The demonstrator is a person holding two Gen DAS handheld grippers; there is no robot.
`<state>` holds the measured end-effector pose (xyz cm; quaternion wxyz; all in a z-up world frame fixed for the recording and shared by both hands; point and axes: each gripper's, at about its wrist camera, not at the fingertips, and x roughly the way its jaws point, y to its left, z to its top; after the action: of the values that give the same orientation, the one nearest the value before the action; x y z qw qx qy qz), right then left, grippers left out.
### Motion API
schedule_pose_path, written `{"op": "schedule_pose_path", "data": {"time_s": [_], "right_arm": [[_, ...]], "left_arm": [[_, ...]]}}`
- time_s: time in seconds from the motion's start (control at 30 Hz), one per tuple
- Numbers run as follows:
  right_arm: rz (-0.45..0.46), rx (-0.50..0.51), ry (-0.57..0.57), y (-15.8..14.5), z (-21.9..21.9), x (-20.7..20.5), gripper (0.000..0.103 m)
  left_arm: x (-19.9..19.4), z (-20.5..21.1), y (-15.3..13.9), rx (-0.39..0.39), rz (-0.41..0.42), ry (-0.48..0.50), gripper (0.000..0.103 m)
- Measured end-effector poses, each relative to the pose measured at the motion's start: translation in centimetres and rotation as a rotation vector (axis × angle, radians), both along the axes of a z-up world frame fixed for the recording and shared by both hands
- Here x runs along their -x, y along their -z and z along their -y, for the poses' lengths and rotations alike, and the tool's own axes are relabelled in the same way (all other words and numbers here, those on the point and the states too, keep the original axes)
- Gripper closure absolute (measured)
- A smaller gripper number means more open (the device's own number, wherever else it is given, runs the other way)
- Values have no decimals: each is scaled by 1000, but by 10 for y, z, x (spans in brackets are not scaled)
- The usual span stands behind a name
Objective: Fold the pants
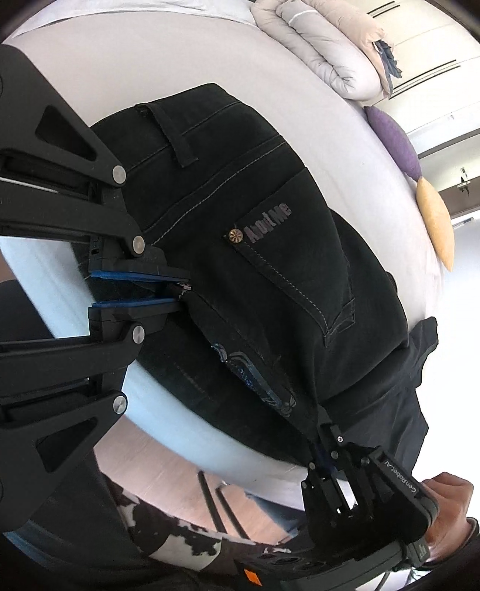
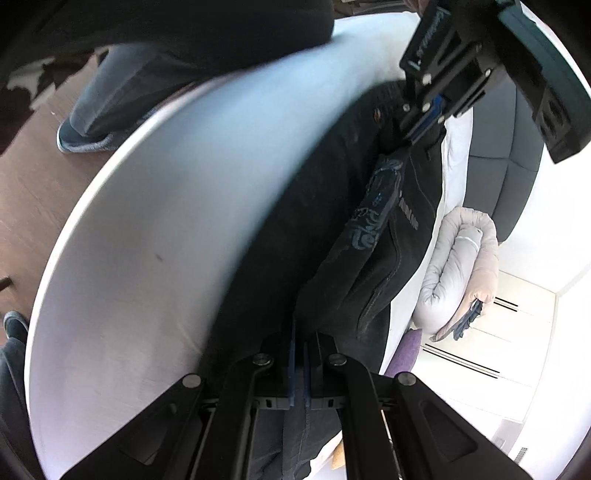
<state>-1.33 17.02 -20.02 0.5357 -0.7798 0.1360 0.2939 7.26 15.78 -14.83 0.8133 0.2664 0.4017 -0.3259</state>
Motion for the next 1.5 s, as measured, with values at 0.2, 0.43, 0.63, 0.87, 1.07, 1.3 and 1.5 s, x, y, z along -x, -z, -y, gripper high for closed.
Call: {"op": "schedule_pose_path", "data": {"time_s": [0.2, 0.43, 0.63, 0.87, 1.07, 1.3, 1.5], "right_arm": [[-3, -10, 21, -3, 6, 18, 99], [-8, -9, 30, -5, 3, 13, 99], [-24, -23, 67, 2, -2, 3, 97], [-9, -54, 107, 4, -7, -4, 96], [10, -73, 127, 6, -11, -5, 96], [48, -125, 157, 9, -12, -5, 96], [109, -305, 224, -5, -4, 2, 64]], "left_arm": [[16, -9, -3, -15, 2, 14, 96], [23, -14, 2, -35, 17, 16, 96], [20, -17, 2, -1, -5, -31, 91], [21, -36, -22, 43, -41, -100, 87], [14, -26, -49, 162, -4, -160, 87], [-41, 16, -10, 231, -116, -331, 87], [-51, 26, 13, 249, -144, -441, 87]]}}
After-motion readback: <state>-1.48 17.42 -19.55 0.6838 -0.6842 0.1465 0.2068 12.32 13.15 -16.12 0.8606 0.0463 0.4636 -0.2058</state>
